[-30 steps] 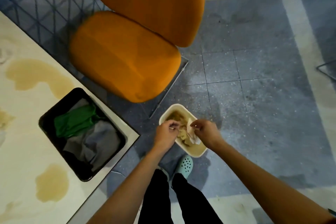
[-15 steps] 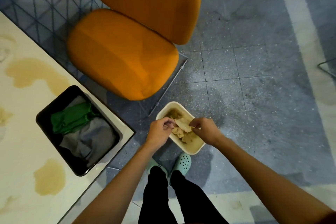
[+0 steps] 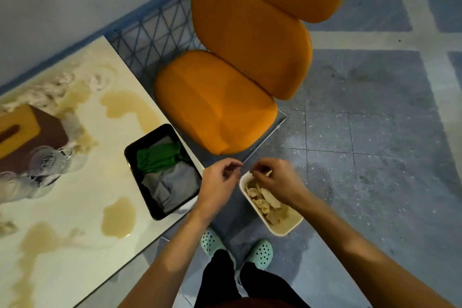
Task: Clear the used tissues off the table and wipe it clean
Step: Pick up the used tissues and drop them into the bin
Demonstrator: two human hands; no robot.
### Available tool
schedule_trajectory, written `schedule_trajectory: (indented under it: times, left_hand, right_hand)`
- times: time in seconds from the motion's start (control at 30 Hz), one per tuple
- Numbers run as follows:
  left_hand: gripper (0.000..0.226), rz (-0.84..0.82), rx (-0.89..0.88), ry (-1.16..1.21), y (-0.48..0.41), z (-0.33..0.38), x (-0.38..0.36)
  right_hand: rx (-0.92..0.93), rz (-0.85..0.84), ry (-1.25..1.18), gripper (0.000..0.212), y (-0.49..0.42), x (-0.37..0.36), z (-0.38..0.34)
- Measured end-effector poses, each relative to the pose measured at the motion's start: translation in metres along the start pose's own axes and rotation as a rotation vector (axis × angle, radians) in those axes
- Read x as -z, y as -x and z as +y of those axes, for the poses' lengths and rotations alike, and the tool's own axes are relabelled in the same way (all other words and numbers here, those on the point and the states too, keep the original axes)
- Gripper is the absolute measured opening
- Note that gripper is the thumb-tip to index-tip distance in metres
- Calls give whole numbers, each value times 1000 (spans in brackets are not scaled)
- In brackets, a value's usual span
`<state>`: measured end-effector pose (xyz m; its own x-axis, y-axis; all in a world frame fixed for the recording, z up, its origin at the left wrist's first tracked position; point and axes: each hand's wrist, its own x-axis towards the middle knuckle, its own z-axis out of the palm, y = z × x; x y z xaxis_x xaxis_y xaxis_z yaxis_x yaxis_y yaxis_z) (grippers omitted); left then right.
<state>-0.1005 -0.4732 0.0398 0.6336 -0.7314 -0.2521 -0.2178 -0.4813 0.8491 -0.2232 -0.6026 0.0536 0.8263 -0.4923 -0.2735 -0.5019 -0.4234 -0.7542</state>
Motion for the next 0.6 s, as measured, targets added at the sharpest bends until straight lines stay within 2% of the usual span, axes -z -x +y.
schedule_trajectory:
  times: [0.33,0.6]
  left_hand:
    - [15,284,-71,-100,36,1,118]
    - [21,412,-68,-39,54,-18,233]
  right_hand:
    - [291,-63,35,8,-35,-18,-117]
    - [435,-118,142,9,-63,-61,-228]
